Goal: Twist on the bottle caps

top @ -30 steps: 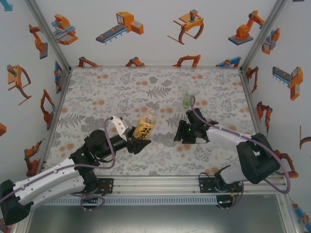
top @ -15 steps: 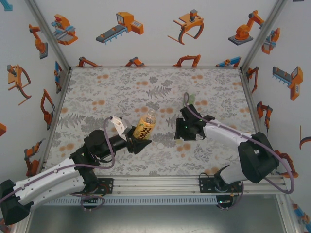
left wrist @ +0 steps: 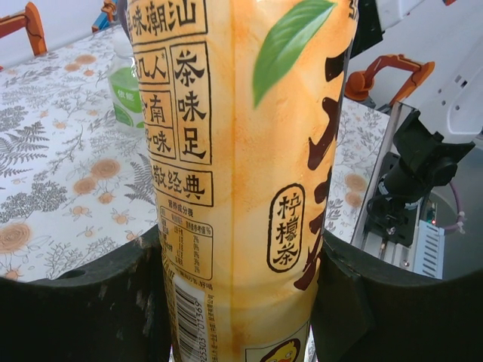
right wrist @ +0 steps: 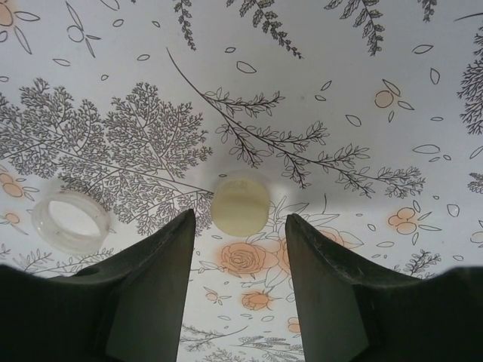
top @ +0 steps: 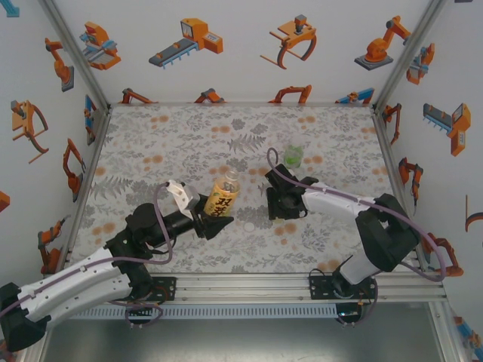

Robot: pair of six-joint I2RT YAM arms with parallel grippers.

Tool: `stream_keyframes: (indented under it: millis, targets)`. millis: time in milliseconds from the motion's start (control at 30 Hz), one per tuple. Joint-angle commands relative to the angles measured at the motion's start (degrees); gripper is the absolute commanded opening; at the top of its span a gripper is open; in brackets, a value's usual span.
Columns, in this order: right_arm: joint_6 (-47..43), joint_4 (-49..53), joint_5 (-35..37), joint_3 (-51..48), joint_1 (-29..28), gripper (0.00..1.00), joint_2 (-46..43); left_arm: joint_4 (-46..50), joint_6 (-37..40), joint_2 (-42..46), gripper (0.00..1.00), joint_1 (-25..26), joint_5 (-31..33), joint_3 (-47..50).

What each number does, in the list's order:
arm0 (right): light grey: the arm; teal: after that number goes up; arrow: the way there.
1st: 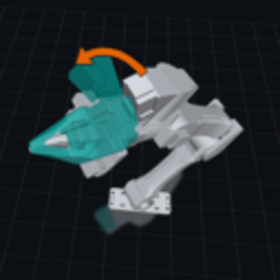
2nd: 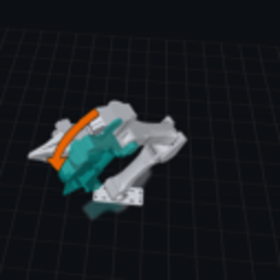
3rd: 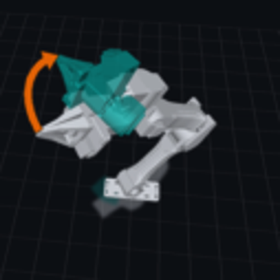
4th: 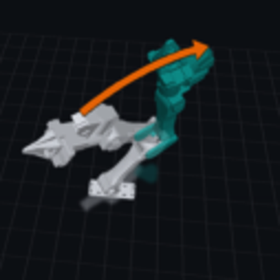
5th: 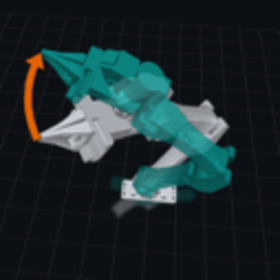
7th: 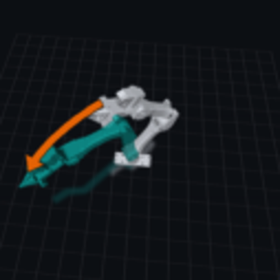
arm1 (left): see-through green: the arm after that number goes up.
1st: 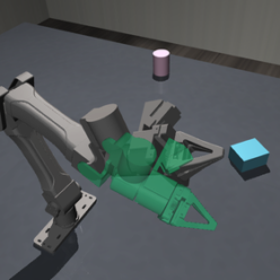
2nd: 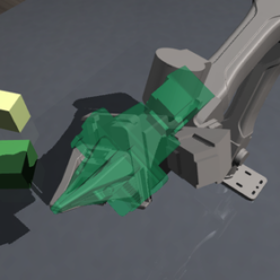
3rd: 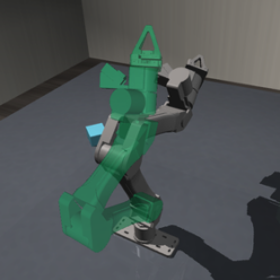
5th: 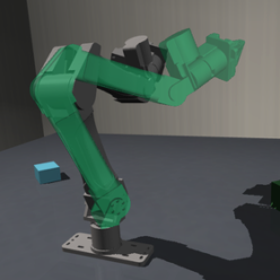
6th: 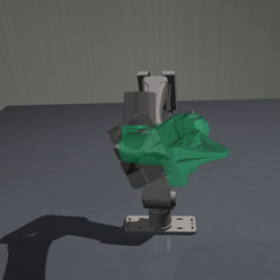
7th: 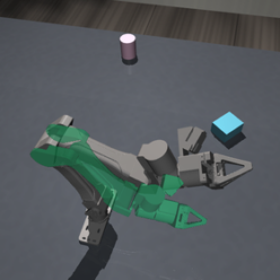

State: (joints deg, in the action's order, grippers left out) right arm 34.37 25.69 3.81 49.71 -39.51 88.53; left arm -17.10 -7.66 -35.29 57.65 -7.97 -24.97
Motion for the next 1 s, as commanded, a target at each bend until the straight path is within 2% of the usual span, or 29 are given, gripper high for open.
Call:
stream_keyframes:
  millis: [0,700,967]
  targets:
    - [-1.07,0.03,1.70,1.37,-0.57,0.49,0.56,-0.83,-0.86,1.18,0.00,-0.34,-0.13,0.36]
    - [-2.10,-0.90,2.07,1.59,-0.75,0.39,2.72,-1.62,-0.32,-0.93,0.00,-0.34,-0.12,-0.15]
    - [-2.71,-0.82,3.00,1.40,-0.75,0.39,3.03,-1.31,-0.36,-0.92,0.00,-0.34,-0.27,-0.17]
